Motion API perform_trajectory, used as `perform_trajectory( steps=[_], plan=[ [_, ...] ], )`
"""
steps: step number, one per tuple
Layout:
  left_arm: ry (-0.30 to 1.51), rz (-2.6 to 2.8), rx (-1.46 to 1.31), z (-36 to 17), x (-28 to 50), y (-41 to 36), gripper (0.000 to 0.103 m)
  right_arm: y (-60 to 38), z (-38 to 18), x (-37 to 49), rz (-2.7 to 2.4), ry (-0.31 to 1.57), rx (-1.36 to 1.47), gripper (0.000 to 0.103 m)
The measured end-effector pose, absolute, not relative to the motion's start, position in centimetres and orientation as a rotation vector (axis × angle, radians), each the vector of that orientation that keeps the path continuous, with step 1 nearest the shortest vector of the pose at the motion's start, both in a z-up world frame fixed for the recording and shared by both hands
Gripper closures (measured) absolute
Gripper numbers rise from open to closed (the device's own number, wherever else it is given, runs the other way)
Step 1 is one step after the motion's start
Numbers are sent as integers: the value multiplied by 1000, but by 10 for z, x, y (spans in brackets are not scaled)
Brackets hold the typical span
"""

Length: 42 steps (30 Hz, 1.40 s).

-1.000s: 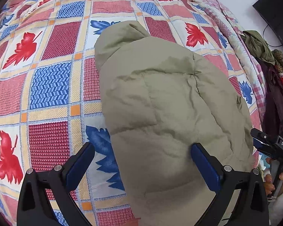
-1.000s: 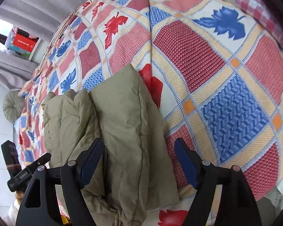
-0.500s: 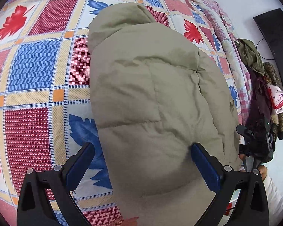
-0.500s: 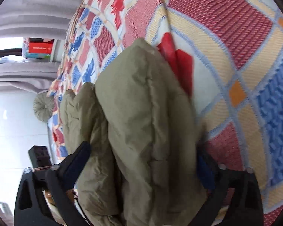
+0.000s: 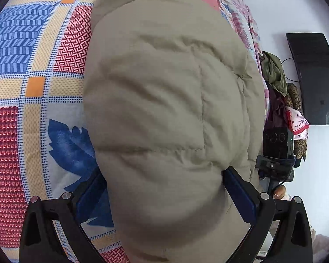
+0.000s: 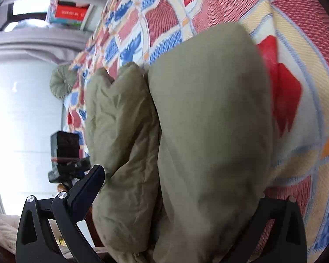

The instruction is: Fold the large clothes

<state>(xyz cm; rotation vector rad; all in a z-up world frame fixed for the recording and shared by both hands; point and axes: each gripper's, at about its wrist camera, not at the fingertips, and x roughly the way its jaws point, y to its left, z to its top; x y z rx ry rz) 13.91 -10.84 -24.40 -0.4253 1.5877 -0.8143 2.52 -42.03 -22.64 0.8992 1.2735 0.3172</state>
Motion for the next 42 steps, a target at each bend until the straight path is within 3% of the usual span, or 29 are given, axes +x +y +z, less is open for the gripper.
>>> perform_trajectory(
  steps=[9,12,13,14,17,20,34,42],
  plan=[
    [1547,-760,-313,-235,130,-144,0,-420,-251,34,299,1320,943,0],
    [1497,-738,-258,-222,124,-150,11,-416,-249,36,261,1337,937,2],
    [1479,-738,-240,-217,121,-149,17,-414,-247,36,251,1342,935,9],
    [1464,-743,-226,-213,120,-150,21,-411,-245,37,248,1347,933,25],
    [1436,-760,-203,-200,117,-150,29,-405,-234,38,258,1334,940,48],
    [1415,-774,-212,-188,121,-144,31,-395,-221,40,264,1319,926,57],
    [1276,-667,-249,-135,164,-47,31,-311,-171,106,402,1243,889,58],
    [1213,-529,-261,-140,231,40,31,-245,-182,179,492,1228,858,58]
  ],
)
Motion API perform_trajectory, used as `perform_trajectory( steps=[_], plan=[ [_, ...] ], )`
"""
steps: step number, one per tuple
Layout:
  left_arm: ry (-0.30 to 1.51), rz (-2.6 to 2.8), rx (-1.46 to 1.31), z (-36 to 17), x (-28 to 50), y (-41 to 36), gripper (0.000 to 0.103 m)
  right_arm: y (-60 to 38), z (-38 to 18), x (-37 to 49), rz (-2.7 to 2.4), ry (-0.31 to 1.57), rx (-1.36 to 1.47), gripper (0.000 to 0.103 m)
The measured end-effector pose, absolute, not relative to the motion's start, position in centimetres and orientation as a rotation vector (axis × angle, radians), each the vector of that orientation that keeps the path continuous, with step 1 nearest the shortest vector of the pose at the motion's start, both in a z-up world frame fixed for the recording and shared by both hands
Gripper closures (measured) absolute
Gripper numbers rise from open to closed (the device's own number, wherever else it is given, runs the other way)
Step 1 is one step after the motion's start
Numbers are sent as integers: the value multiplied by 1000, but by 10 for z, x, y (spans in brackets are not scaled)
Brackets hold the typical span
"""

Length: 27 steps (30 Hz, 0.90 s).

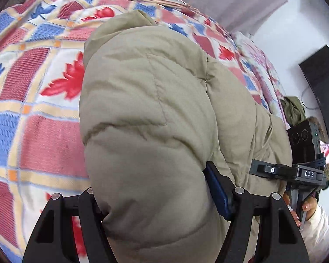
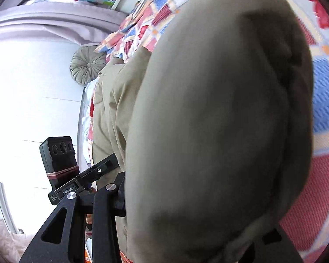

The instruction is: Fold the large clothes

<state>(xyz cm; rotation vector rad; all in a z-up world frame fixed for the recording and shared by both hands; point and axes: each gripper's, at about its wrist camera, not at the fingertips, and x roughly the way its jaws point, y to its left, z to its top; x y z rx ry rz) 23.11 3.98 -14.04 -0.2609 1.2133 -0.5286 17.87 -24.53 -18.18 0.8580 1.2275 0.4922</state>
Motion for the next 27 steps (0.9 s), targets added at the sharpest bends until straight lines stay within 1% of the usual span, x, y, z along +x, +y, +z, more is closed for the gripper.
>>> perform_trajectory(
  steps=[3,6,8,10,11,14,16,17,22,27],
  plan=[
    [1180,-490,-257,-151,256,60,31,-223,-187,207,513,1225,836,58],
    [1183,-449,-248,-174,273,71,30,-209,-196,230,513,1227,810,58],
    [1205,-416,-249,-193,280,76,24,-202,-209,243,486,1251,782,58],
    [1205,-405,-255,-206,281,78,20,-195,-222,252,449,1285,742,56],
    [1202,-402,-255,-209,280,78,19,-192,-227,254,436,1294,725,53],
    [1197,-394,-246,-215,275,76,17,-193,-237,257,410,1305,723,46],
    [1196,-387,-235,-215,273,76,16,-200,-242,253,386,1306,747,45],
    [1196,-384,-232,-213,271,75,16,-205,-242,250,374,1307,757,43],
    [1196,-364,-220,-207,266,74,15,-234,-213,220,241,1310,677,42],
    [1194,-325,-210,-204,262,74,15,-242,-158,192,92,1246,493,42]
  ],
)
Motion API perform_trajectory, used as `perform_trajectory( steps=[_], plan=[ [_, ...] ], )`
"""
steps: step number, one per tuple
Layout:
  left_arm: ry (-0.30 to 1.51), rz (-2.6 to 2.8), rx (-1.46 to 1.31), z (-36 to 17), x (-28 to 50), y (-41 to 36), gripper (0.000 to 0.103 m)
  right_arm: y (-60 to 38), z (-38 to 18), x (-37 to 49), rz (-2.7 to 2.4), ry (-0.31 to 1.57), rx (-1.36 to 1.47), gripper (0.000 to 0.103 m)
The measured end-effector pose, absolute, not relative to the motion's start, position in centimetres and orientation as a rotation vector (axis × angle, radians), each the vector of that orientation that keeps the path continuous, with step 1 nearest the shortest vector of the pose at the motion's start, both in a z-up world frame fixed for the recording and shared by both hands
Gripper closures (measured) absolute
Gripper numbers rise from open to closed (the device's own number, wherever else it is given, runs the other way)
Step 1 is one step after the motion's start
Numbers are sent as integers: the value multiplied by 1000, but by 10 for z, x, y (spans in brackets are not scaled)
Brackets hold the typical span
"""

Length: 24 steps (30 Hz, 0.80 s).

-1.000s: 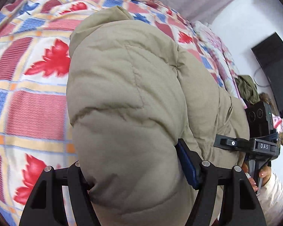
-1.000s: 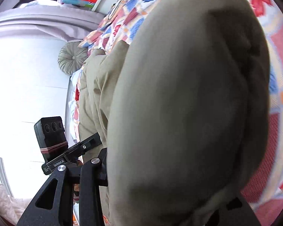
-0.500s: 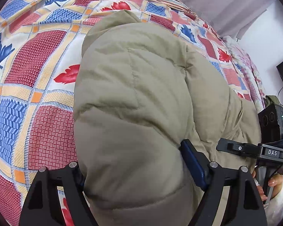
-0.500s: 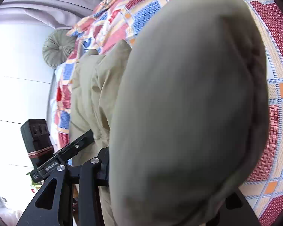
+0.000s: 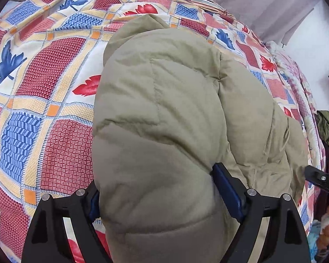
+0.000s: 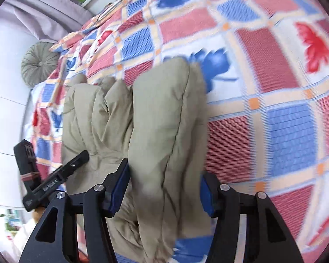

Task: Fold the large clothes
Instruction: 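Lay the folded bundle flat on the quilt and open both tools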

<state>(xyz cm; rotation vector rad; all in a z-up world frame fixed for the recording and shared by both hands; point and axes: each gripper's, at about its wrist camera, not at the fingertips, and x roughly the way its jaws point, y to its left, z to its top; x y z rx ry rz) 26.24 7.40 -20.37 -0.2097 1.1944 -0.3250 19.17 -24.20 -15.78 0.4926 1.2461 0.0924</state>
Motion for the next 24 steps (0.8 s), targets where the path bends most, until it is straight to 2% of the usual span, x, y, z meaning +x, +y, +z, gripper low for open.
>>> perform_trajectory(
  steps=[1,4,5,11,14,18,24],
  plan=[
    [1193,-319,-205,-202,262,74,15,-242,-149,187,72,1225,474,43],
    [1190,-297,-174,-198,259,71,15,-239,-121,169,54,1147,438,59],
    [1189,-291,-164,-197,259,70,15,-238,-109,160,65,1136,427,59],
    [1187,-247,-128,-189,254,70,15,-152,-134,209,172,1134,327,77],
    [1105,-197,-76,-169,238,79,15,-118,-157,212,163,1186,246,86],
    [1051,-219,-51,-157,212,93,15,-116,-182,204,122,1226,150,88],
    [1107,-208,-47,-186,203,92,15,-132,-199,200,96,1255,144,88]
  ],
)
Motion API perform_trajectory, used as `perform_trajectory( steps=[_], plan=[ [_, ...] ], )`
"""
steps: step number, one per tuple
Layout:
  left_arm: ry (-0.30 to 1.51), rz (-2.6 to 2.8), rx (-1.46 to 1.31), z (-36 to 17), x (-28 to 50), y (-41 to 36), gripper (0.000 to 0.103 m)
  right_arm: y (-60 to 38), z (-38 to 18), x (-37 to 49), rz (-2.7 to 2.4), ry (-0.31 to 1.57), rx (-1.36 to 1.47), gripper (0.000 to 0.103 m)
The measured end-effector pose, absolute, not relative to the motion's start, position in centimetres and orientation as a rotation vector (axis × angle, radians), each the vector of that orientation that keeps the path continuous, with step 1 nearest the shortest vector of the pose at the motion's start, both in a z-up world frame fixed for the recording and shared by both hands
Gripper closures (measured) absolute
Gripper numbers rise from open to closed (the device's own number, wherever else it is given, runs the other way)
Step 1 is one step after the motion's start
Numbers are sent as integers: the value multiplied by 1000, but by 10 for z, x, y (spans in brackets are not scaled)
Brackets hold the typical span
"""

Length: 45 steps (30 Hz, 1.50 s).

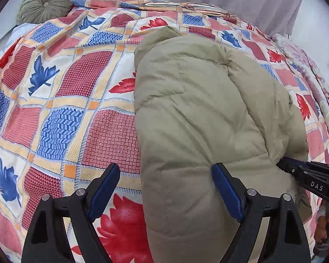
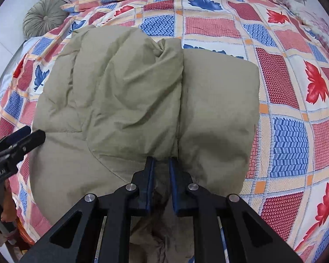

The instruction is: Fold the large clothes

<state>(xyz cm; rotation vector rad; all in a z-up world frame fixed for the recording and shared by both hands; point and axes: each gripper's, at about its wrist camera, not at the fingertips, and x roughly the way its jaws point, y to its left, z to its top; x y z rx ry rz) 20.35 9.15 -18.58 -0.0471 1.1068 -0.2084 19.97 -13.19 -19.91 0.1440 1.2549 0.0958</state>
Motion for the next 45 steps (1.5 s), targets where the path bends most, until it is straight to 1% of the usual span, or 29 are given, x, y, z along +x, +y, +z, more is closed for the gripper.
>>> perform_trajectory(
  steps=[4,10,15,21,27,29,30,36,43,45],
  plan=[
    [1127,-210,-47,-193,206,84,15,-139,-212,204,80,1271,139,91],
    [1158,-186,-40,-185,204,84,15,-142,-215,207,64,1292,166,91],
    [1162,-173,-30,-177,198,86,15,-147,-200,198,66,1290,223,91],
    [1159,-146,-33,-171,190,90,15,-150,-170,179,75,1245,262,90],
    [1181,-149,-26,-159,173,94,15,-144,-153,148,88,1262,297,90],
    [1199,-153,-19,-155,166,95,15,-142,-151,138,90,1281,311,86],
    [1207,-156,-17,-153,161,96,15,-142,-149,133,88,1288,319,86],
    [1249,-182,-21,-131,126,102,15,-141,-139,111,70,1313,370,87],
    [1250,-212,16,-90,83,101,15,-136,-114,84,56,1336,393,87],
    [1258,-207,5,-81,75,103,0,-136,-108,76,45,1341,398,86]
  ],
)
